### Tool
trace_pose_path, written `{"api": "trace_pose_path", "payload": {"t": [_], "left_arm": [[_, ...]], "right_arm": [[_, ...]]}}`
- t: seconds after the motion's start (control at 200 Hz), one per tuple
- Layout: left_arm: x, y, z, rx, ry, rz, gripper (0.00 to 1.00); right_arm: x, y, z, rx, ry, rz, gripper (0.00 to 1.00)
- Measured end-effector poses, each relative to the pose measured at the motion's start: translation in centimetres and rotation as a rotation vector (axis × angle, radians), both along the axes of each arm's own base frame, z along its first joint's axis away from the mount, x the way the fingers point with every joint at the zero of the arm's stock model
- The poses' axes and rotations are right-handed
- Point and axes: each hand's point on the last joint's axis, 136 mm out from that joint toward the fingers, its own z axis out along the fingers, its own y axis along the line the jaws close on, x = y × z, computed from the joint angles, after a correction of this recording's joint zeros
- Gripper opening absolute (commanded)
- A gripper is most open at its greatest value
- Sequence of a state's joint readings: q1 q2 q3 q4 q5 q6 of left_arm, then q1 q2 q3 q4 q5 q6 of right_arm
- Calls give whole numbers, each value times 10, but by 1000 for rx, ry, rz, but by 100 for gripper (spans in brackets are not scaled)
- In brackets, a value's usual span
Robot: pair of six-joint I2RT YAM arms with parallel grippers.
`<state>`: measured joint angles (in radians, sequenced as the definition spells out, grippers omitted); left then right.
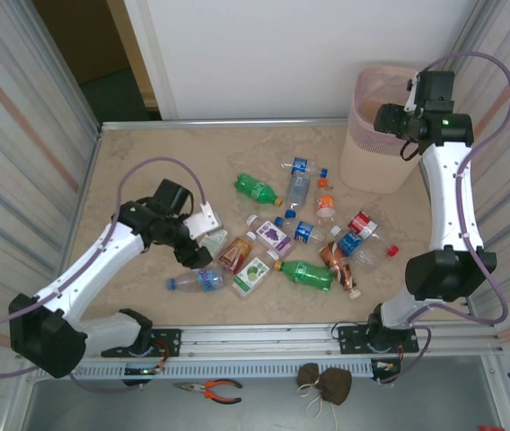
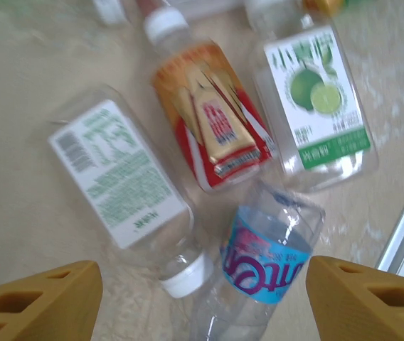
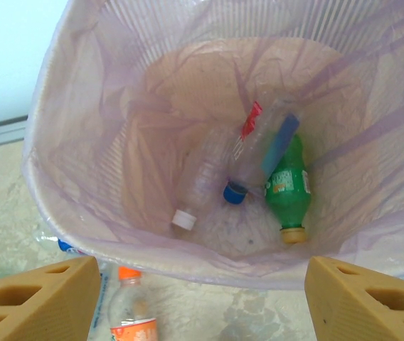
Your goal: Put the plastic bottles in the bin
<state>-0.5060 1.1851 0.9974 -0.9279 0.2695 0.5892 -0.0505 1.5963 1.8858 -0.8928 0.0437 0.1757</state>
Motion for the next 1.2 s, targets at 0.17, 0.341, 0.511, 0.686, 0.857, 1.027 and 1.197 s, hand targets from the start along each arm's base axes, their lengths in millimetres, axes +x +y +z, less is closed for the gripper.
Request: {"api": "trace_pose_path", "payload": {"t": [0.17,0.341,0.511,0.686,0.857,1.027,1.197], "left_arm": [[-19,-6,-20,42,12,-122,77],[-25,-18,-41,66,18,-220,79],[-25,-25,-63,103,47,-274,79],[-26,-25,-80,140,73,-294,76],[-29,-24,-95,170,124,-303,72],[-29,-25,-101,177,137,-311,64],[-29,-25,-104,182,142,-315,55]], "right_arm": [[-6,1,-11,3,22,3,74],[-7,3,-21,12,44,12,74],[-11,3,-24,15,52,13,74],[-14,-5,-23,33,47,3,74],[-16,-11,-23,50,45,-6,74],[-16,-10,-23,57,45,-2,74],[-17,-10,-21,56,42,-2,74]]}}
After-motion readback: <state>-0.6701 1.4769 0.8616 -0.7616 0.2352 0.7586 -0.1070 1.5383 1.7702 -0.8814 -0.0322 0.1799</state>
